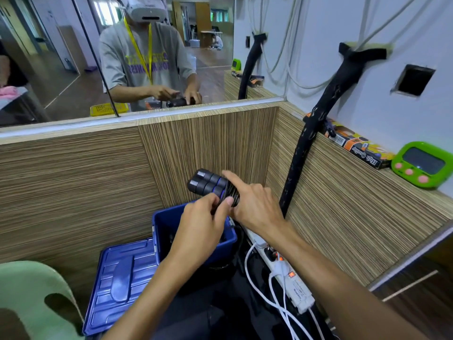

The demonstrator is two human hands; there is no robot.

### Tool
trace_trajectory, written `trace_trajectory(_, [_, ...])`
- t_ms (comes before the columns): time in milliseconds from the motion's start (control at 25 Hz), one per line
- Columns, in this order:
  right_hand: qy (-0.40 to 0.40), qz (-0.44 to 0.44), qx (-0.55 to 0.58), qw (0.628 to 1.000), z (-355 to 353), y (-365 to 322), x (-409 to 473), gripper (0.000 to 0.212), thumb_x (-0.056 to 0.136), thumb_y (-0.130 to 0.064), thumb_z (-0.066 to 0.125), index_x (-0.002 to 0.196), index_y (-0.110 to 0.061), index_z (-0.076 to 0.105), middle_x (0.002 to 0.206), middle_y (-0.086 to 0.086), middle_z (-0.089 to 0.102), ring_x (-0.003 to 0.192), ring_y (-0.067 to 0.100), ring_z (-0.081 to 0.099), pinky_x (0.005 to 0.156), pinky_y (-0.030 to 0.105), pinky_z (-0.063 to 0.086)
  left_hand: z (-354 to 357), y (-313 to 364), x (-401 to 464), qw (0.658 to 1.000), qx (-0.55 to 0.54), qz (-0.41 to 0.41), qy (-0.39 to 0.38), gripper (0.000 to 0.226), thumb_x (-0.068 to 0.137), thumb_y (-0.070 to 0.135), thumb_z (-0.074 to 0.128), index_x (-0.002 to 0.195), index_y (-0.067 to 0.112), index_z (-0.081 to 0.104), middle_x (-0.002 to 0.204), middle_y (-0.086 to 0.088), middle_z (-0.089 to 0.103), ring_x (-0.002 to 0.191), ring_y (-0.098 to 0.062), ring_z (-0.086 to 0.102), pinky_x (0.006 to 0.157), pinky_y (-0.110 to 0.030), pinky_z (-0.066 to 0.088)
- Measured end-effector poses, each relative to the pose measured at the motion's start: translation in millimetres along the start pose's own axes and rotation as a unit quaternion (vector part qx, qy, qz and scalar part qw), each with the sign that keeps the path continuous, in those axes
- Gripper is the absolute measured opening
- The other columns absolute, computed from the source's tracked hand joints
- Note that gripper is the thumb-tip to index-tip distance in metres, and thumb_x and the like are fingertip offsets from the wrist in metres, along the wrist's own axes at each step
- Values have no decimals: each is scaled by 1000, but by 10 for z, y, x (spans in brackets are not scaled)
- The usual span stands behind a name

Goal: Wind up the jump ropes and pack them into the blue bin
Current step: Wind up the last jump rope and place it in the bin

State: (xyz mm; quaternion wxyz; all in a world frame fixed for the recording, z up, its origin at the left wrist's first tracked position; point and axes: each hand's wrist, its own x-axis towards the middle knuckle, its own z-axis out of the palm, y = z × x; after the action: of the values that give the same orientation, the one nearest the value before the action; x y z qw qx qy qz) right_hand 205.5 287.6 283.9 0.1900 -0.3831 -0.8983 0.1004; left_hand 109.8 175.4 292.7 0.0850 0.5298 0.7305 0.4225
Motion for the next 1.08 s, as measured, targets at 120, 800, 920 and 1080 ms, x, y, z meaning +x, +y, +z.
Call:
trace_trajectory(120, [4, -30, -31, 999, 104, -71, -118, 64, 82, -55, 40, 139, -25, 38, 85, 10, 68, 81, 35, 67, 67, 37, 48, -119, 160, 174, 999, 19, 40, 15, 43, 96, 32, 54, 56, 21, 44, 43, 9, 41, 48, -3, 47, 45, -14, 31])
trace_trajectory(800, [98, -40, 114, 988, -175, -92, -120, 60, 75, -53, 71, 129, -38, 49, 83, -4, 71, 86, 26, 68, 77, 37, 51, 82, -303, -4, 947, -306, -90, -43, 49, 104, 28, 35, 60, 8, 36, 50, 4, 24, 45, -9, 19, 43, -22, 18])
trace_trajectory(920, [48, -55, 119, 990, -127, -147, -140, 58, 72, -47, 76, 125, -37, 56, 82, -10, 67, 88, 22, 67, 78, 31, 47, 150, -538, 77, 955, -276, -105, -14, 48, 100, 11, 38, 53, 16, 31, 45, 7, 25, 44, -7, 18, 48, -27, 16])
trace_trajectory(1080, [-20, -82, 151, 985, -141, -87, -166, 53, 70, -49, 79, 119, -38, 60, 73, -17, 59, 73, 5, 58, 68, 16, 36, 257, -717, 115, 958, -279, -62, -6, 27, 88, 22, 41, 65, 25, 53, 61, 6, 49, 54, -5, 41, 54, -29, 36])
